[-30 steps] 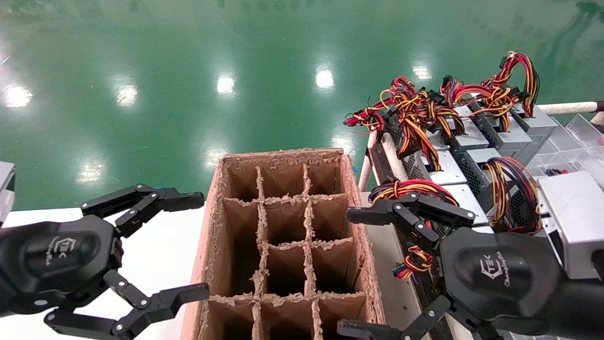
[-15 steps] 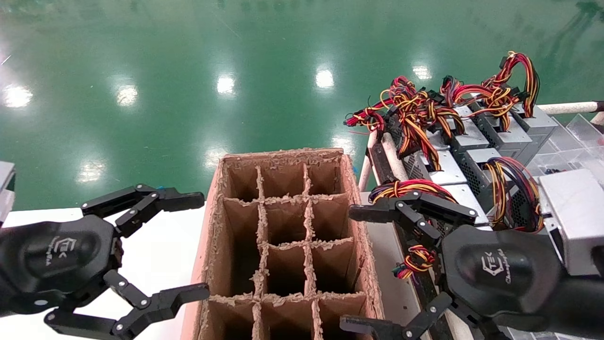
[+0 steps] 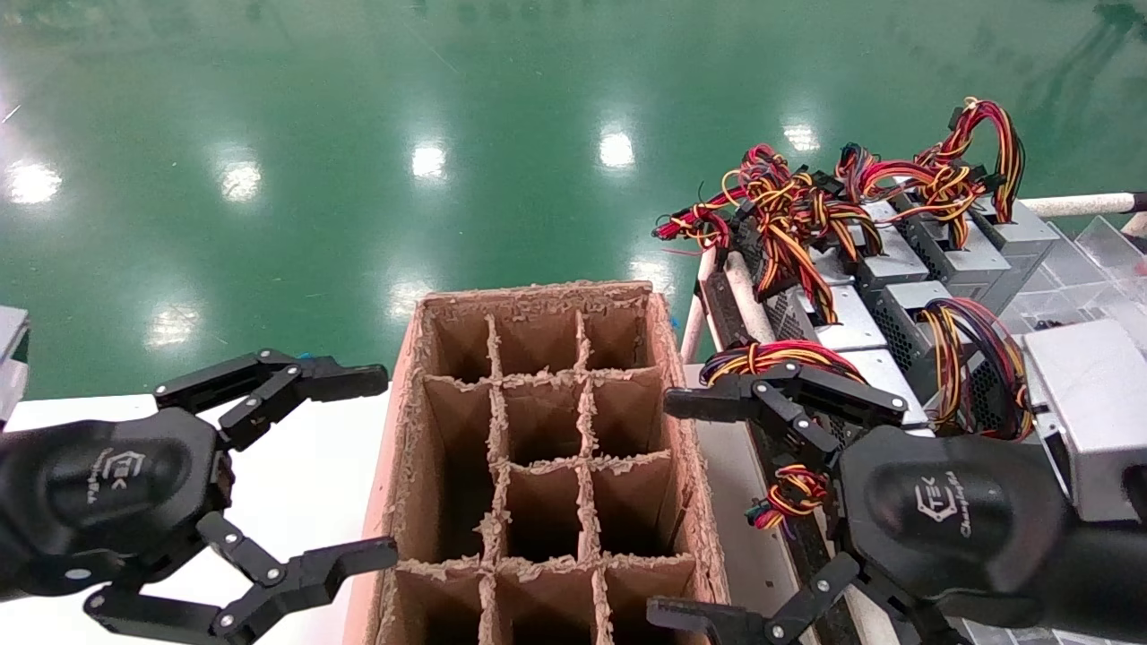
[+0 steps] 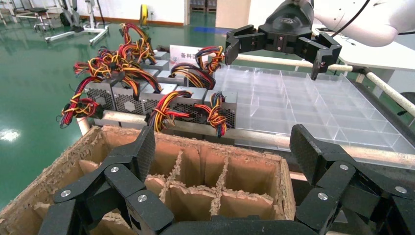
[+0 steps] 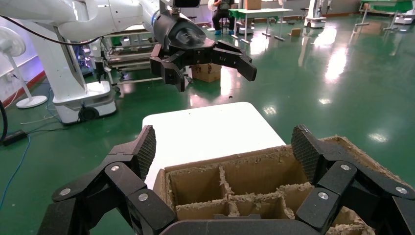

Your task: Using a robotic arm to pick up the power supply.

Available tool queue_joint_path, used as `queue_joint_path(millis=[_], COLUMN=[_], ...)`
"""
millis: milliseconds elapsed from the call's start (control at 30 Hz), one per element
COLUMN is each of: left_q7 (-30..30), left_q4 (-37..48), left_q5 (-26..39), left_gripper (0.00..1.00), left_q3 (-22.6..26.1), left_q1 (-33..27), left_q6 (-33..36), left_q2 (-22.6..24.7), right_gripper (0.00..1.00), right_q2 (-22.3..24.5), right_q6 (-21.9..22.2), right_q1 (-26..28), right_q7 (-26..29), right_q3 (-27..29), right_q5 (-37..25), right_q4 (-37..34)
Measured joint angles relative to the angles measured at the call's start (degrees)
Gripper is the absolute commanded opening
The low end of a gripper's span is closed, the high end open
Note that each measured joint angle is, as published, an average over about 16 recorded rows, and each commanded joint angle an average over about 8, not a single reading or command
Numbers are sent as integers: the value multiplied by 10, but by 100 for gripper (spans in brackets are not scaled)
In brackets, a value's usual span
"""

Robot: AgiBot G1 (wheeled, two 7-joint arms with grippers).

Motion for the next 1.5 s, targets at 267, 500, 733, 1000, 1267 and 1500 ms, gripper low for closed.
queue_joint_path(millis=[267,500,733,1000,1267,1500], left_q7=[0,0,0,0,0,0], left_q4=[0,0,0,0,0,0], left_q5=[0,0,0,0,0,0], left_gripper=[100,100,100,100,100,100], left_q3=[0,0,0,0,0,0], left_q1=[0,0,0,0,0,0], left_q6=[0,0,0,0,0,0], left_q2=[0,0,0,0,0,0], right_gripper=[100,100,100,100,100,100], right_q2=[0,0,0,0,0,0], right_q6=[0,0,0,0,0,0], right_q1=[0,1,1,1,1,1], right_q7=[0,0,-1,-1,-1,-1], right_q3=[0,0,0,0,0,0], right_q5=[0,0,0,0,0,0], right_q4=[0,-1,-1,-1,-1,-1])
